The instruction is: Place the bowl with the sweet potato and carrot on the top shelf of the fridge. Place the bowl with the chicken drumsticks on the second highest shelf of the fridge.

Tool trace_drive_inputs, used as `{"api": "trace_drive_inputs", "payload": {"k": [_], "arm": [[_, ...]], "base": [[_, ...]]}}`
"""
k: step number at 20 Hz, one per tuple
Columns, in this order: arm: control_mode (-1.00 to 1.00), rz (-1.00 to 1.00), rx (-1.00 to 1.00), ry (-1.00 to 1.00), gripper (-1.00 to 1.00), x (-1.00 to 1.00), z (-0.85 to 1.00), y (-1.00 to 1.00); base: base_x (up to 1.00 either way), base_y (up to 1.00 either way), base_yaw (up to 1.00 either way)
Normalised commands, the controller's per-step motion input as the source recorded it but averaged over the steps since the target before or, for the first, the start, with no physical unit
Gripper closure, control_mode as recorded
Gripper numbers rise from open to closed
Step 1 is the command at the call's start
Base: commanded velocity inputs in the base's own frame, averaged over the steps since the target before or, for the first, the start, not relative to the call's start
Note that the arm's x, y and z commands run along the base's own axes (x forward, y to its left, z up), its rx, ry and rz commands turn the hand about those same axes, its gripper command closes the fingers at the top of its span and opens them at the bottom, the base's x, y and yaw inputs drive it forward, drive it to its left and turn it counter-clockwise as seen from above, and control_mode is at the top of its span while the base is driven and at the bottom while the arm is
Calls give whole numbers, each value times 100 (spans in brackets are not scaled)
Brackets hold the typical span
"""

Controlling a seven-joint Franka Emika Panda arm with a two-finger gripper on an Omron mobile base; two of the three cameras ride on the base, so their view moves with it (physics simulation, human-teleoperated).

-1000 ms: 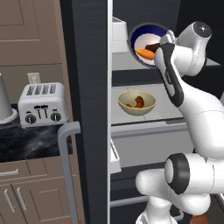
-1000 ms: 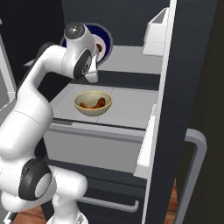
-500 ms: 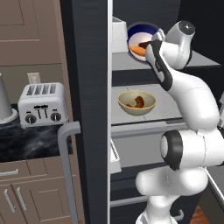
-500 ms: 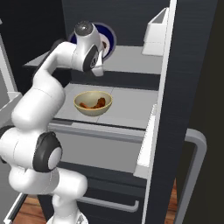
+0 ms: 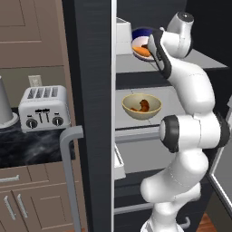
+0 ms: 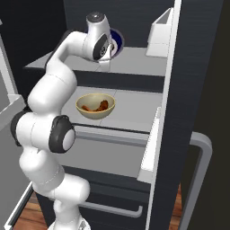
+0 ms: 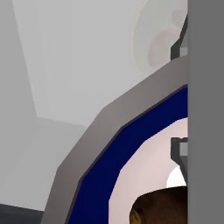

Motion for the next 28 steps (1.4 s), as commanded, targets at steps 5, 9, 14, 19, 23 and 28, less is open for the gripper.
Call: {"api": "trace_drive_inputs", "payload": {"k": [5,9,14,19,23,28], "arm": [[-100,0,-1,3,100,4,-31,-4],[-100,1,-8,-5,-100,-7,-12,7],[-100,0,-3,-32,-100,-71,13,2],[-100,0,0,-45,-100,-100,8,0],[-100,-2,0,-41,-100,-100,15,0],[-100,-3,0,-25,-100,-100,0,18]], "base": [[0,0,0],[0,0,0],[0,0,0],[0,0,0],[0,0,0],[0,0,0]]}}
